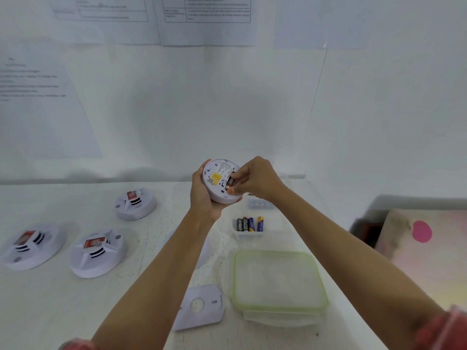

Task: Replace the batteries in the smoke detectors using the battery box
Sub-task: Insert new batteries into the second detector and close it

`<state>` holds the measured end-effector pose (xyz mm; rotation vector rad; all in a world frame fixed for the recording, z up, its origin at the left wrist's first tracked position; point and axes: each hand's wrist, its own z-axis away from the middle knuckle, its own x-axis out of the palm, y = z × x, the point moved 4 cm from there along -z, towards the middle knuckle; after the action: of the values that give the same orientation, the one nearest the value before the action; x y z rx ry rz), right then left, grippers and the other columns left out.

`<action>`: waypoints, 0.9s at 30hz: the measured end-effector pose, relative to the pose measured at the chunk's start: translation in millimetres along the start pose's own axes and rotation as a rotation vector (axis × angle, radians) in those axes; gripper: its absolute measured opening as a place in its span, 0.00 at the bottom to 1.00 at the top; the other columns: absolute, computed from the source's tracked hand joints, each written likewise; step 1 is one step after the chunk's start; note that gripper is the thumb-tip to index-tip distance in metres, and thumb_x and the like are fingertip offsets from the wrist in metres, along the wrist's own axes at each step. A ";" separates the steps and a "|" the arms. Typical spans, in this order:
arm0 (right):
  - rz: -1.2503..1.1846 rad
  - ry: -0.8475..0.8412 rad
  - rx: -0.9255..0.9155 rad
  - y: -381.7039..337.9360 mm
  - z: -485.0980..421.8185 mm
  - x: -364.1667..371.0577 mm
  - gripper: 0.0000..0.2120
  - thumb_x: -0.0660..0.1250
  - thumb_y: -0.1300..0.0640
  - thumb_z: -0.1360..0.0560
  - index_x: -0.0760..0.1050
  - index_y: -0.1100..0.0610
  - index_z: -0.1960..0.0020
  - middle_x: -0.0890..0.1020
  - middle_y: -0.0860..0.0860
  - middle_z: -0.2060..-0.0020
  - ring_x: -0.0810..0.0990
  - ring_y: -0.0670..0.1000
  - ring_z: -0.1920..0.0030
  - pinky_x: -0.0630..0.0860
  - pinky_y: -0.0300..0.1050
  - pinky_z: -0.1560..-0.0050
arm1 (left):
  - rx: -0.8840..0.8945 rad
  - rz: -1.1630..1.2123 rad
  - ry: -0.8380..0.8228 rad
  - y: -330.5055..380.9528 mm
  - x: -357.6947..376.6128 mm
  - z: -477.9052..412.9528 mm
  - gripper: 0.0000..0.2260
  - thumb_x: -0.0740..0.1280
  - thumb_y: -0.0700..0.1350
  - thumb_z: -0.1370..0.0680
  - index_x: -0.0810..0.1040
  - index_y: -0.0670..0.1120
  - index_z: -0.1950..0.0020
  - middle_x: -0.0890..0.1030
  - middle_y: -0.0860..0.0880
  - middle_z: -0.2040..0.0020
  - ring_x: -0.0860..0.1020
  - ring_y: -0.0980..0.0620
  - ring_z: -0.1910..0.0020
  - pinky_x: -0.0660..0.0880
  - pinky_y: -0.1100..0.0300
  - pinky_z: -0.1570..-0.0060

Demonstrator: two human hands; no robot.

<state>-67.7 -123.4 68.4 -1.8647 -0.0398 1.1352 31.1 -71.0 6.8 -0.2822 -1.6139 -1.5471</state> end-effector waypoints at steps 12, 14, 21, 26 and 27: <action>0.054 -0.092 0.008 4.9 -11.5 0.4 0.08 0.77 0.63 0.36 0.82 0.66 0.61 0.83 0.58 0.64 0.75 0.43 0.70 0.69 0.34 0.66 | -0.061 0.022 -0.023 -1.0 -0.1 -5.3 0.14 0.57 0.55 0.22 0.78 0.48 0.51 0.81 0.44 0.52 0.77 0.44 0.52 0.74 0.45 0.52; 0.066 -0.088 -0.001 4.9 -12.5 0.7 0.07 0.76 0.63 0.35 0.82 0.66 0.61 0.84 0.61 0.60 0.76 0.47 0.68 0.72 0.37 0.63 | -0.047 0.037 -0.015 -1.6 0.9 -4.8 0.14 0.56 0.54 0.22 0.78 0.48 0.53 0.81 0.44 0.54 0.77 0.44 0.53 0.74 0.46 0.52; 0.161 -0.036 -0.066 -3.9 -20.6 0.6 0.10 0.77 0.63 0.38 0.81 0.66 0.60 0.84 0.60 0.59 0.78 0.51 0.62 0.75 0.39 0.60 | -0.045 0.093 -0.033 -0.4 -0.6 -11.6 0.16 0.56 0.54 0.22 0.79 0.47 0.52 0.83 0.44 0.58 0.77 0.44 0.53 0.71 0.45 0.46; 0.128 -0.063 -0.097 -4.3 -17.3 6.5 0.11 0.77 0.64 0.37 0.80 0.65 0.57 0.84 0.60 0.58 0.81 0.53 0.59 0.76 0.40 0.60 | -0.066 0.134 -0.074 -2.1 -10.1 -14.7 0.22 0.54 0.52 0.22 0.85 0.46 0.61 0.84 0.42 0.54 0.77 0.42 0.50 0.70 0.43 0.45; 0.108 -0.070 -0.106 -5.0 -17.7 4.9 0.10 0.76 0.65 0.36 0.80 0.66 0.56 0.84 0.60 0.58 0.82 0.55 0.58 0.76 0.42 0.57 | -0.063 0.138 -0.079 -0.3 -10.1 -14.9 0.22 0.54 0.52 0.22 0.85 0.46 0.60 0.84 0.42 0.53 0.77 0.41 0.50 0.71 0.43 0.46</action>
<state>-50.2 -130.4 71.3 -1.9396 -0.0405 1.2943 43.3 -80.6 -2.5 -0.4847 -1.5731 -1.4992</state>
